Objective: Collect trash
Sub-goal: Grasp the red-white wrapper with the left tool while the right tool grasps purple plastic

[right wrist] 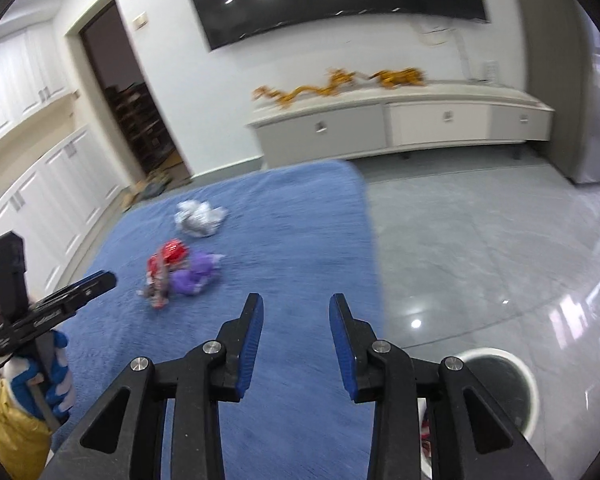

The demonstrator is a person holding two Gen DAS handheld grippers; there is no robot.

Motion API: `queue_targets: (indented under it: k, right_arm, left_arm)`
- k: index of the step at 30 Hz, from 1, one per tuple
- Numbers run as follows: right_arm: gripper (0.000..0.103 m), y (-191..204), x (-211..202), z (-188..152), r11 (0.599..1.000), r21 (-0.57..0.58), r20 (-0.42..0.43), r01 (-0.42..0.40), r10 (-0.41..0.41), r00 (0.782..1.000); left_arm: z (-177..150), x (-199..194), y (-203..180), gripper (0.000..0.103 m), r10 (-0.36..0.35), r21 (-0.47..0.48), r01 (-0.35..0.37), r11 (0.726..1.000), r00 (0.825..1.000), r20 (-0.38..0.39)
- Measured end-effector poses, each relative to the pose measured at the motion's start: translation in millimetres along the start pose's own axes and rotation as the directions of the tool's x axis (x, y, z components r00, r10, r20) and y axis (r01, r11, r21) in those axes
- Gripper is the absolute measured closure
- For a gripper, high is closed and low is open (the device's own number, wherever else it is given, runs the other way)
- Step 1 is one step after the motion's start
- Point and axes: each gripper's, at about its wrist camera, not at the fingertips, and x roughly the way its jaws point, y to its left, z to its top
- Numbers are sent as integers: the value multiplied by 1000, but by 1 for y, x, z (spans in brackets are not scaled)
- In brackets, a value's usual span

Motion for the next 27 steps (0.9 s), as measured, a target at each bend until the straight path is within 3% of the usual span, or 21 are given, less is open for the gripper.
queue_targets:
  k: [4,9,17,20,24,27]
  right_arm:
    - [71,27,47,10,997,-27,-62,-76,74,995]
    - [71,47,93,21,989,-30,-116,-148,143,983]
    - [71,58,154,22,975,24,-179,-219,220,959]
    - [71,55,159,23,959,74,-169,-273,282,945]
    - [83,60,159,21,947,74,-174,-314,322,931]
    - [84,65,148,19,947,49,-158,-317,321,934]
  left_arm:
    - [12,23,30,44,-8,-61,6,998,1000,-28]
    - [22,55,39,44,-77,-95,70,993,994,-78]
    - [20,95,39,70,-135,-117,117,986,978,-156]
    - [21,93,35,83,-160,-118,143,983,975,-151]
    - [18,83,31,86,-148,-119,133,984,980,-131]
    - [14,70,32,86,-146,-137,131,982,983,-109]
